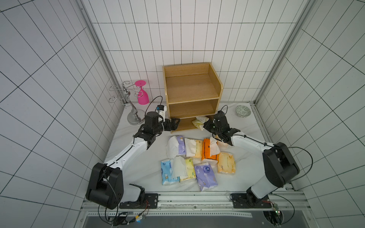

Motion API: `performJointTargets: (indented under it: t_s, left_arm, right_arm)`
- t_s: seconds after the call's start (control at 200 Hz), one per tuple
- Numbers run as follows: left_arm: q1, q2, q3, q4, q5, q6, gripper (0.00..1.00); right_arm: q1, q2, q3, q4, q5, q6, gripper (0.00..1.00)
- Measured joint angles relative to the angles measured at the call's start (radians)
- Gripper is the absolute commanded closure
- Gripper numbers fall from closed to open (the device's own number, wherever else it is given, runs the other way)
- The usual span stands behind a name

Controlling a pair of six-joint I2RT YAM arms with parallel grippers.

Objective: Remove the tissue boxes from the shelf
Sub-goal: Pick up a box of tissues from the shelf, then place the box of tissues at the center of the board.

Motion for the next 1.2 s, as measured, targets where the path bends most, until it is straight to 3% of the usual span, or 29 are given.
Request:
performJointTargets:
  t_s: [0.395, 0.535, 0.69, 0.895, 1.154, 1.199]
  left_arm:
    - [0.000, -0.001, 0.000, -0.002, -0.016, 0.010, 0.05]
    - [0.000, -0.001, 0.000, -0.002, -0.017, 0.010, 0.05]
    - [0.000, -0.001, 0.000, -0.002, -0.017, 0.010, 0.05]
    - [0.000, -0.001, 0.000, -0.002, -0.018, 0.010, 0.05]
    - [0.000, -0.001, 0.000, -0.002, -0.024, 0.010, 0.05]
    - [0.000, -0.001, 0.000, -0.002, -0.025, 0.010, 0.05]
  right_arm:
    - [-0.026, -0.352, -0.037, -0.314, 0.030, -0.136, 1.00]
    - [-0.104, -0.530, -0.071, -0.409, 0.062, -0.165, 1.00]
    - [-0.272, -0.692, -0.126, -0.505, 0.074, -0.197, 1.00]
    - [-0.494, -0.661, -0.195, -0.544, 0.021, -0.237, 1.00]
    - [-0.576, -0.590, -0.344, -0.475, -0.045, -0.246, 1.00]
    - [-0.578, -0.591, -0.372, -0.442, -0.068, -0.238, 0.88]
